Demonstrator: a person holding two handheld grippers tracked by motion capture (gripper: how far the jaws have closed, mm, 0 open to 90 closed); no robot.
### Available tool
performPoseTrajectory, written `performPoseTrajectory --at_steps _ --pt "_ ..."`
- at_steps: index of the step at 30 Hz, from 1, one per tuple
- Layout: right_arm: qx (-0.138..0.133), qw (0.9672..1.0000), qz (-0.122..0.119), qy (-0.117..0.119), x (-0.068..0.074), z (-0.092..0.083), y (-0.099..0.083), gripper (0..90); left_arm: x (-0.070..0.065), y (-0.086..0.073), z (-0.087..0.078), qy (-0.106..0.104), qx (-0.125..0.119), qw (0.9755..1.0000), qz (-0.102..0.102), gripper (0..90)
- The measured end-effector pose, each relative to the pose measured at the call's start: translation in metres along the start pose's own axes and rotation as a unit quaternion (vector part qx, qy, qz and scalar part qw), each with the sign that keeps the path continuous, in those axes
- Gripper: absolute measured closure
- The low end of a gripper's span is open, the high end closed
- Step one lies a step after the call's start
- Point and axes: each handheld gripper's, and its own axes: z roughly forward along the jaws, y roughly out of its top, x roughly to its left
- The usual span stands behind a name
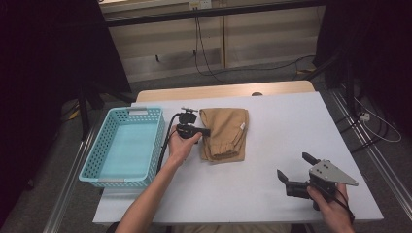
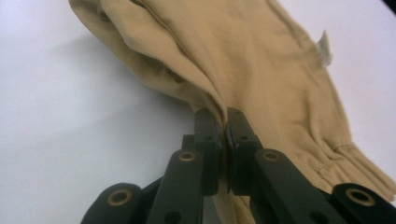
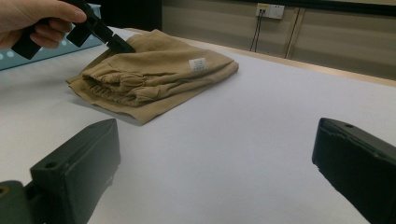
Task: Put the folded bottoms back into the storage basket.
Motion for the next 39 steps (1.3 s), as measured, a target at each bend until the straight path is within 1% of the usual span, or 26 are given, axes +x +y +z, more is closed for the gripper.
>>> performPoseTrajectory --at_steps 3,4,6,9,10,17,18,19,21,23,25,27,30,33,36,37,39 --pt "-0.002 1.0000 0.006 -0.004 -0.002 0.000 0.000 0.8 0.000 0.001 -0.002 -0.001 -0.005 1.0000 -0.001 85.4" --pt "-0.002 1.0000 0.006 -0.004 -0.002 0.000 0.000 0.8 0.000 0.000 -0.002 -0.001 -0.005 1.0000 -0.006 85.4" --pt "-0.004 1.0000 0.003 -0.006 -0.002 0.000 -0.001 0.8 -0.002 0.000 -0.002 0.002 -0.008 1.0000 -0.006 85.5" --pt "-0.007 0.9999 0.005 -0.007 -0.002 0.000 -0.001 0.8 -0.004 0.001 -0.004 -0.001 -0.011 0.9999 -0.003 85.6" --pt "-0.006 0.9999 0.006 -0.006 -0.002 0.000 -0.001 0.8 -0.004 0.002 -0.005 -0.004 -0.013 0.9999 -0.005 85.6" --pt "-0.005 0.9999 0.010 -0.008 -0.003 0.000 -0.001 0.8 -0.007 0.006 -0.016 -0.019 -0.034 0.9992 -0.008 85.7" --pt "-0.005 0.9999 0.010 -0.008 -0.003 0.000 -0.001 0.8 -0.007 0.006 -0.018 -0.020 -0.037 0.9991 -0.005 85.7" --pt "-0.005 0.9999 0.010 -0.008 -0.003 0.000 -0.001 0.8 -0.008 0.007 -0.019 -0.022 -0.035 0.9991 -0.007 85.7" --pt "-0.005 0.9999 0.010 -0.007 -0.003 0.000 -0.001 0.8 -0.008 0.008 -0.021 -0.021 -0.041 0.9989 -0.008 85.7" --pt "-0.006 0.9999 0.010 -0.006 -0.003 0.000 -0.001 0.8 -0.008 0.008 -0.023 -0.021 -0.043 0.9987 -0.015 85.8" --pt "-0.006 0.9999 0.009 -0.006 -0.003 0.000 -0.001 0.7 -0.010 0.008 -0.024 -0.022 -0.046 0.9986 -0.015 85.9" --pt "-0.006 0.9999 0.010 -0.006 -0.003 0.000 -0.001 0.5 -0.011 0.010 -0.026 -0.026 -0.046 0.9985 -0.013 85.9" --pt "-0.006 0.9999 0.012 -0.006 -0.003 -0.001 0.000 0.5 -0.014 0.012 -0.030 -0.031 -0.054 0.9980 -0.009 85.9" --pt "-0.006 0.9999 0.010 -0.005 -0.002 -0.001 0.000 0.5 -0.017 0.015 -0.035 -0.028 -0.061 0.9977 0.000 86.0" --pt "-0.006 0.9999 0.010 -0.003 -0.002 -0.001 0.000 0.5 -0.017 0.016 -0.039 -0.030 -0.066 0.9974 0.000 86.0" --pt "-0.006 0.9999 0.010 -0.003 -0.002 -0.001 0.000 0.5 -0.016 0.017 -0.041 -0.029 -0.063 0.9976 0.004 86.1" --pt "-0.005 0.9999 0.010 -0.004 -0.002 -0.001 0.000 0.5 -0.017 0.018 -0.043 -0.019 -0.063 0.9978 0.011 86.2"
